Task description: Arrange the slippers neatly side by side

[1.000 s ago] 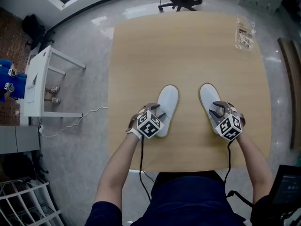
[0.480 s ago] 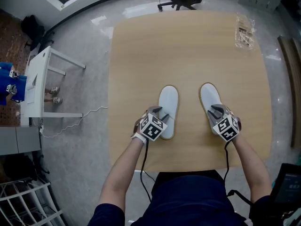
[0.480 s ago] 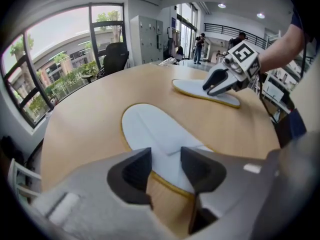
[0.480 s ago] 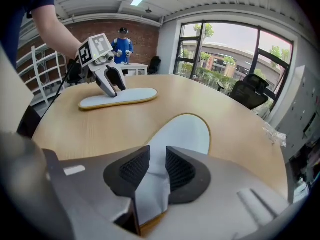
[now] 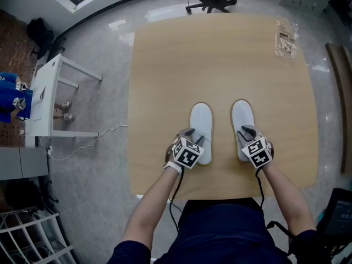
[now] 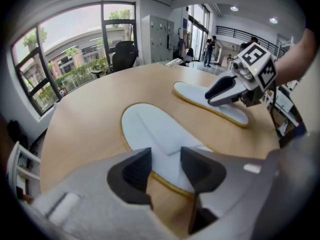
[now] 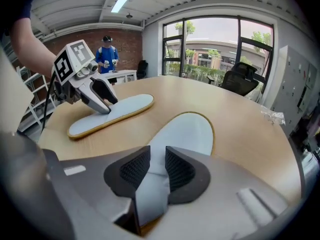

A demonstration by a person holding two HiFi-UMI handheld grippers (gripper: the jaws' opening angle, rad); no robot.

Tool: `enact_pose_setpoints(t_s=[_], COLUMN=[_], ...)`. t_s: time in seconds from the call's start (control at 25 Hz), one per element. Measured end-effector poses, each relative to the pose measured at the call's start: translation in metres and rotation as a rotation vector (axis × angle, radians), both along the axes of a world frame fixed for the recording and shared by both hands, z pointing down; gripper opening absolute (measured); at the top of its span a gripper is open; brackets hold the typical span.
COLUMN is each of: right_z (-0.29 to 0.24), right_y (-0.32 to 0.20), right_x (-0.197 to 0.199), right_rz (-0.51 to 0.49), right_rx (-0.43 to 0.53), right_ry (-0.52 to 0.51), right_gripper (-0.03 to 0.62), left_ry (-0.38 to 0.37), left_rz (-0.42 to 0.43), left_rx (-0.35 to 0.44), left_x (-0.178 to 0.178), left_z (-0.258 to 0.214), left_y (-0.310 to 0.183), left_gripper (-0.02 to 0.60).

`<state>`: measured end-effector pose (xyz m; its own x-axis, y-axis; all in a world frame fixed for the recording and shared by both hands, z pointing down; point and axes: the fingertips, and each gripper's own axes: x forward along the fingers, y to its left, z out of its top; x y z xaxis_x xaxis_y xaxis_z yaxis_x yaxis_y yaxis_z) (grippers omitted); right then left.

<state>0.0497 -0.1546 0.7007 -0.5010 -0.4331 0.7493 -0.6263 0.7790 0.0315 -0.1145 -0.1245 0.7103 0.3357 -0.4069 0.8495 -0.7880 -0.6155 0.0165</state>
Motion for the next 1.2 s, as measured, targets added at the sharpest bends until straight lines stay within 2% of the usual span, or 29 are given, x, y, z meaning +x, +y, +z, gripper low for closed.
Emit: enact_pose_setpoints(t_s=[0.44, 0.84, 1.2], right_z=[0.003, 0.004, 0.005], right_y=[0.008, 0.018, 0.02], right_x=[-0.013, -0.031, -0.038], right_rz=[0.104, 0.12, 0.153], right_rx=[-0.054, -0.074, -0.096], right_ry=[-0.065, -0.096, -0.119], right_gripper=[0.101, 0.101, 0.101], left_ry=[-0.002, -0.003, -0.014], left_rz=[-0.081, -0.067, -0.06], left_rx=[-0.002, -0.007, -0.004], left_x=[0.019, 0.042, 0.044], left_z=[0.0, 0.002, 0.003], left_y=[0.007, 0.014, 0.014], left_gripper=[0.187, 0.187, 0.187])
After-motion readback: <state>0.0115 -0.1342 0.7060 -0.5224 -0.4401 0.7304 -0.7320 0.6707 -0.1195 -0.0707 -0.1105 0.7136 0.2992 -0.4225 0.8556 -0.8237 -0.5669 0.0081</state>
